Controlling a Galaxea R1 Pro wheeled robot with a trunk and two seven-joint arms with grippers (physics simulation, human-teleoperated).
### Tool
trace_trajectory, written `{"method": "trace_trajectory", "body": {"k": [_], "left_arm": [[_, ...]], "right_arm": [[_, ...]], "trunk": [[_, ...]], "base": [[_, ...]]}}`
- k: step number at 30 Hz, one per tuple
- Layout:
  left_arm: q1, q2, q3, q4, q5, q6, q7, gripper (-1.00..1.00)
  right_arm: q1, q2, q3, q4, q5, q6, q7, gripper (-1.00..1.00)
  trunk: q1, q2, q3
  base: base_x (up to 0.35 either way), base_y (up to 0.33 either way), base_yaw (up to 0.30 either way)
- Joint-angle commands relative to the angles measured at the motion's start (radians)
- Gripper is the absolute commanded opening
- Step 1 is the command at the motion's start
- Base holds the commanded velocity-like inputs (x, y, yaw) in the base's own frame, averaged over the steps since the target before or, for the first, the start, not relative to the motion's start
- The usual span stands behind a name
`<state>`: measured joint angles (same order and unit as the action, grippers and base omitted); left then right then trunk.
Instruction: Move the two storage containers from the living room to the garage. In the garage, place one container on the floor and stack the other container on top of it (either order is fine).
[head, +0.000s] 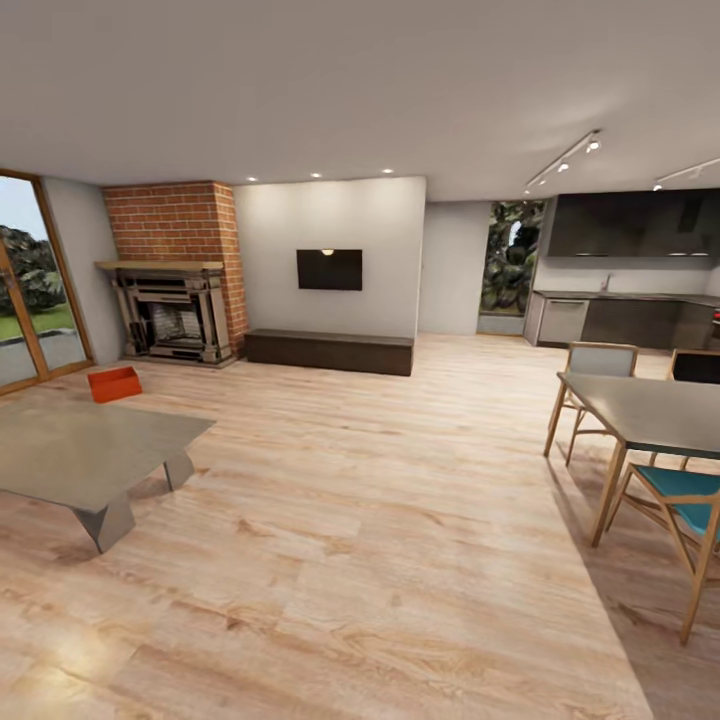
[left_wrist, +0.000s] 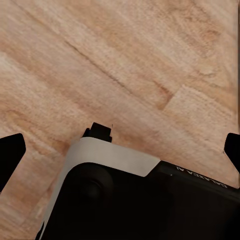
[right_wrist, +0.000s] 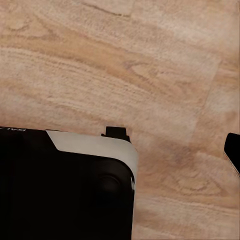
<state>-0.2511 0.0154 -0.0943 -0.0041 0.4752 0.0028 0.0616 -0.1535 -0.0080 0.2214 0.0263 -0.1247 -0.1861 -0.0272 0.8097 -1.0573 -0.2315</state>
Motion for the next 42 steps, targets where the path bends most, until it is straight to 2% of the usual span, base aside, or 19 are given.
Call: {"method": "trace_trajectory", "body": {"k": [1,42], "left_arm": [[-0.001,0.000,-0.009,0.000,0.008,0.000,0.003,1.00],[-0.001,0.000,-0.008,0.000,0.007,0.000,0.003,1.00]], "right_arm": [[-0.001,0.000,0.009,0.003,-0.010,-0.006,-0.001,1.00],[-0.001,0.000,0.009,0.003,-0.010,-0.006,-0.001,1.00]], "trunk": [[0.001,-0.001,-0.001],[0.001,-0.001,-0.001]], "base": [[0.322,0.000,0.000],[0.322,0.000,0.000]]}}
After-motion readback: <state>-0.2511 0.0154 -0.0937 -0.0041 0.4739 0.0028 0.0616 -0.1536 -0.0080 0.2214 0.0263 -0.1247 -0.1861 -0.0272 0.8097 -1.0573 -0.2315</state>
